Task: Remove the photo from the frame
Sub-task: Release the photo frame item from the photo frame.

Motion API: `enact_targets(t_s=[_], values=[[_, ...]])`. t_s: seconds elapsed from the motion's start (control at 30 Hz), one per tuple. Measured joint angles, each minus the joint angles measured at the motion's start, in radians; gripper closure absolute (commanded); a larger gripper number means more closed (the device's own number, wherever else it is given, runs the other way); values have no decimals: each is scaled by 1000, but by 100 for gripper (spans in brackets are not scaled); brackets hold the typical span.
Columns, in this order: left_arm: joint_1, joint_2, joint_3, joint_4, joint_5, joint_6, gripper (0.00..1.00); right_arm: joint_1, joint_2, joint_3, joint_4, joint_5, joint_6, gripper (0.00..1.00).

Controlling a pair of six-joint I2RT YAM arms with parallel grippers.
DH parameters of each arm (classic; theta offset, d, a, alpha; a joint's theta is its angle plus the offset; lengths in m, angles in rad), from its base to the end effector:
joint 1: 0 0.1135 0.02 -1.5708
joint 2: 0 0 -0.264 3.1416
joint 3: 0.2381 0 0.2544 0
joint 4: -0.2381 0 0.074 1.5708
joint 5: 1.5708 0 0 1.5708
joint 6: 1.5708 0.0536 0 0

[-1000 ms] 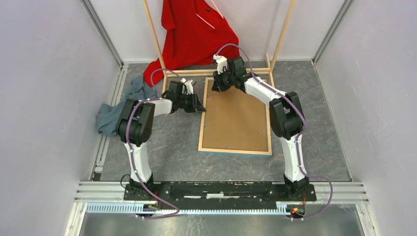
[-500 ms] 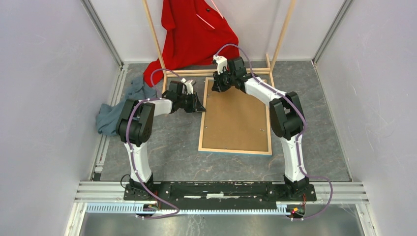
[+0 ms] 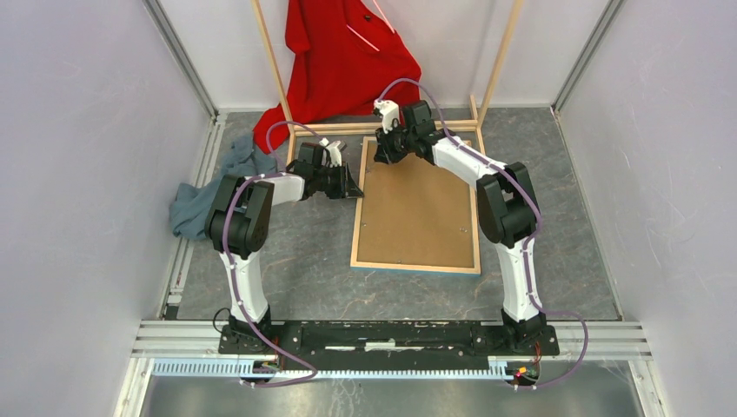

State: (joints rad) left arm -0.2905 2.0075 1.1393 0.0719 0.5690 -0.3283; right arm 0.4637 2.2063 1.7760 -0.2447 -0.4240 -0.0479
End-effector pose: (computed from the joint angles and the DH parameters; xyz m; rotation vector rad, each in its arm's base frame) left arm 0.3946 -0.1481 0.1177 0.2408 2.4048 -0.9665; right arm 0.4573 0.2533 0.2006 -0.7963 2.1229 0.6986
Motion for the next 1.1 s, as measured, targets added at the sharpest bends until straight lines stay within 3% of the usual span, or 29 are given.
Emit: enact_targets(t_s=[1.1], values=[[0, 0, 5, -10, -8, 0, 70, 29, -24, 18, -118, -15, -144, 100]])
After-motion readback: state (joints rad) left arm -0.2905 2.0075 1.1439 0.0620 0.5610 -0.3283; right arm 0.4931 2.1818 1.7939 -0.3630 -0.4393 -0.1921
